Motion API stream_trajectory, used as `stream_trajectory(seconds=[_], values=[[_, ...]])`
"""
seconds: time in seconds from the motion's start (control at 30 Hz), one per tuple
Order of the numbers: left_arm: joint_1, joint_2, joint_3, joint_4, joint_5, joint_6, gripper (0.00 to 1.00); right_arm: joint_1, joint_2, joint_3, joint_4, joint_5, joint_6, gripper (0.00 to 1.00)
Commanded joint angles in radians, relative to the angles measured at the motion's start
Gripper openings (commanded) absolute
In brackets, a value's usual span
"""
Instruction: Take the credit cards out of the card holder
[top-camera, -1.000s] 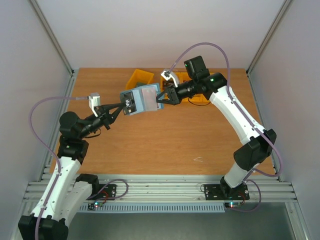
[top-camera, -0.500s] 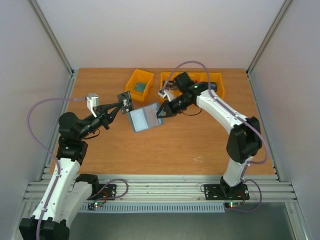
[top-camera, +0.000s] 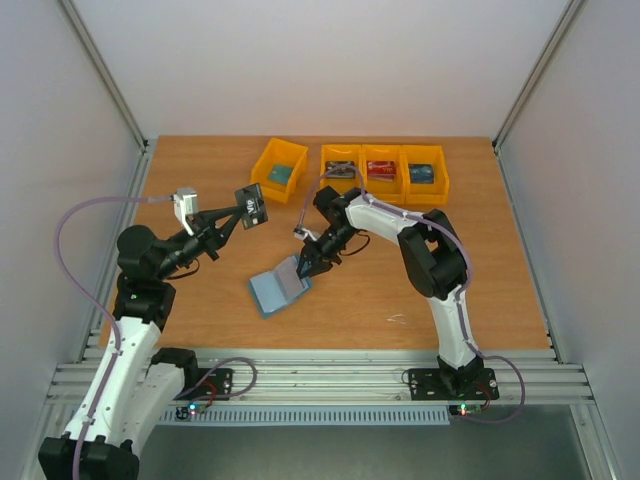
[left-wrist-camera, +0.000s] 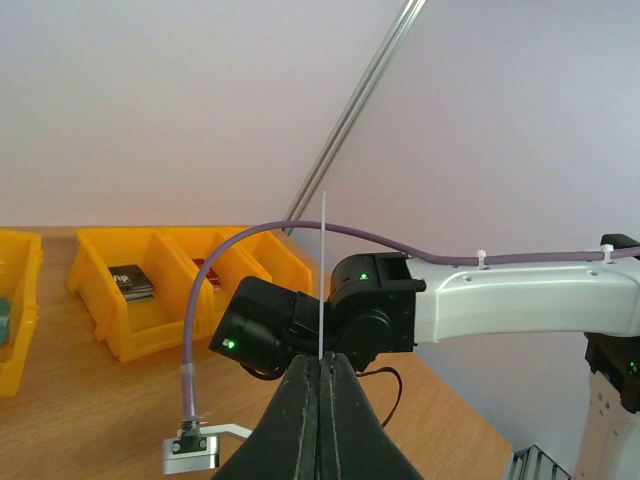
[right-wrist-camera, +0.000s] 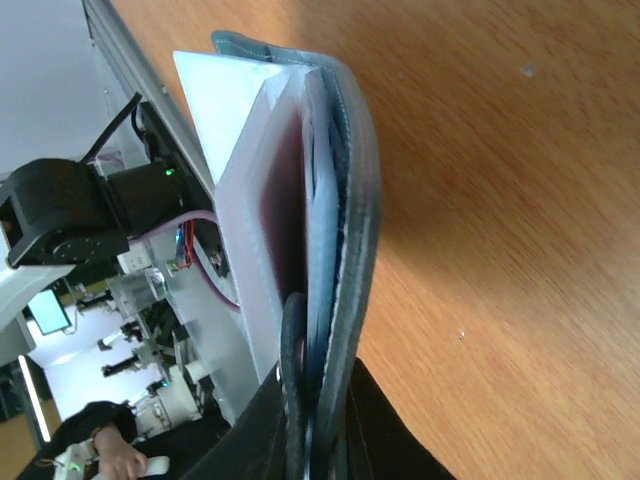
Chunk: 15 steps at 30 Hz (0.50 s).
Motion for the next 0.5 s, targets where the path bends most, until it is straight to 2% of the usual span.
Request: stream_trajectory(seconds=[0.0, 0.1, 0.2, 0.33, 0.47], values=[[0.004, -0.014, -0.013, 0.029, 0.015, -0.001, 0.00, -0.004, 0.026, 0.027, -0.049, -0.008, -0.006, 0.13], [0.004, -0.015, -0.011, 0.029, 0.024, 0.000, 0.00, -0.007, 0.006, 0.026, -0.084, 0.059, -0.013, 0.36], [0.005, -0.018, -0.011, 0.031, 0.034, 0.006, 0.00, -0.023, -0.047, 0.043, -0.137, 0.128, -0.047, 0.51], [0.006, -0.020, -0.018, 0.047, 0.061, 0.024, 0.00, -0.057, -0.146, 0.130, -0.246, 0.240, -0.098, 0.57], [0.004, -0.022, -0.017, 0.039, 0.200, 0.113, 0.00, -0.062, -0.231, 0.310, -0.390, 0.284, -0.204, 0.66]])
